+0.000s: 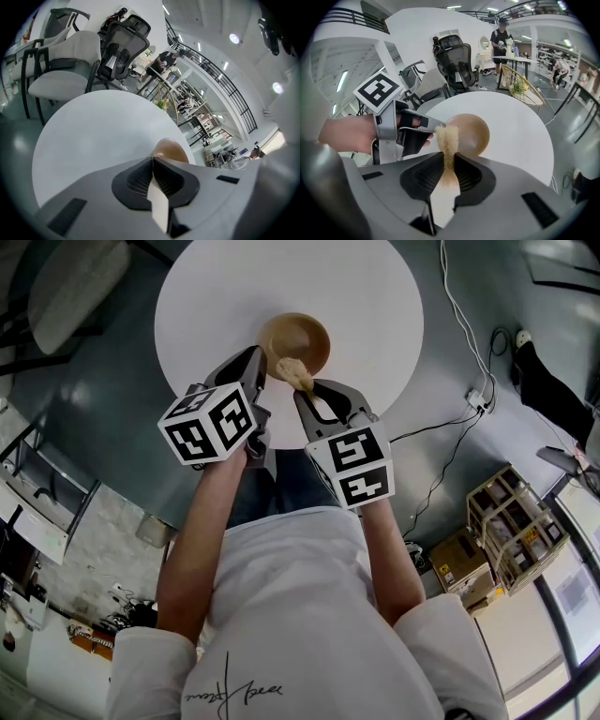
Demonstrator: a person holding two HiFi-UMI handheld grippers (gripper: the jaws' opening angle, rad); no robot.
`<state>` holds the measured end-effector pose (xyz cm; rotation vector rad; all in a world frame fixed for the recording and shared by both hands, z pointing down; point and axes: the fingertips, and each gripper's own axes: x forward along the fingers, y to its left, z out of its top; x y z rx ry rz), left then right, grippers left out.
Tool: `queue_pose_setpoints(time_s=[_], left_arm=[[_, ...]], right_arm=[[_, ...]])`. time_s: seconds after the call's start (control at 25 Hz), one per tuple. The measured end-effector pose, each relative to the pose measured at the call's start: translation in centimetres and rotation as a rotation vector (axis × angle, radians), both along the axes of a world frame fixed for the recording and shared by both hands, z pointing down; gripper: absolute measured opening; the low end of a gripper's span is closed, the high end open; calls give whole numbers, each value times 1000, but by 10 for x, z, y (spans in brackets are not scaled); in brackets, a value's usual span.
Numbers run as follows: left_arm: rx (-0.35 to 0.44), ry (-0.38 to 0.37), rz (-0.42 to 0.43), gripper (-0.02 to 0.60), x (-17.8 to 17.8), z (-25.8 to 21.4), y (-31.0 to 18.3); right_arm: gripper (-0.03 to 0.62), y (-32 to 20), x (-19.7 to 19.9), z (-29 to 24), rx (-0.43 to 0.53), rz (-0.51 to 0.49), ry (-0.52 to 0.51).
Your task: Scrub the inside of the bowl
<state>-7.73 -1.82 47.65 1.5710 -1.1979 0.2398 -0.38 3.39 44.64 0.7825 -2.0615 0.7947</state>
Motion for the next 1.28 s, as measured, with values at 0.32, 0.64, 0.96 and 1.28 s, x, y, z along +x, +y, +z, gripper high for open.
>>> queue_pose_setpoints(time_s=[0.32, 0.64, 0.96, 1.28], left_arm=[[-1, 0, -1, 12, 1, 2, 1], [-4, 6, -7, 12, 2, 2, 4], [-4, 8, -9, 12, 1, 4, 4], [-11, 15, -8, 11, -1, 3, 7]], right_arm=[[86, 6, -10, 1, -14, -19, -18], [86, 6, -14, 1, -19, -21, -30], [86, 4, -17, 3, -18, -16, -40], [86, 4, -15, 0, -20, -27, -48]])
